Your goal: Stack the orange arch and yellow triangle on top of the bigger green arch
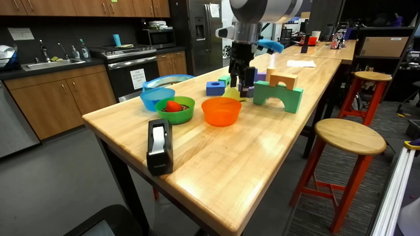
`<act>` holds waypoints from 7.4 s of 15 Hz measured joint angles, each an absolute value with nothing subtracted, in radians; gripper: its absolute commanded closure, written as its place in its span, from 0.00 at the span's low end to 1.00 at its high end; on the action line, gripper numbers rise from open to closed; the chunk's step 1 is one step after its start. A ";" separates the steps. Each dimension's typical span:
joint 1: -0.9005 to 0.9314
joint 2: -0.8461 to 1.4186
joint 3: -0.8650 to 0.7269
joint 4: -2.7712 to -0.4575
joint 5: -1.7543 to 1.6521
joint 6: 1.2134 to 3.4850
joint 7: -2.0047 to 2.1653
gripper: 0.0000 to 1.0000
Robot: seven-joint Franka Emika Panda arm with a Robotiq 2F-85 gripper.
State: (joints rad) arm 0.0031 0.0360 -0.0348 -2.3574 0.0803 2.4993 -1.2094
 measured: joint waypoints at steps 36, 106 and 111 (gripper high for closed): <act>-0.024 0.118 -0.029 -2.260 0.094 2.497 -1.211 0.85; -0.093 -0.504 -0.158 -2.568 -0.021 2.202 -0.302 0.85; -0.092 -0.505 -0.149 -2.580 -0.021 2.203 -0.302 0.85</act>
State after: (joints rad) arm -0.0916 -0.5047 -0.1486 -2.5804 -0.0205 2.2031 -0.3021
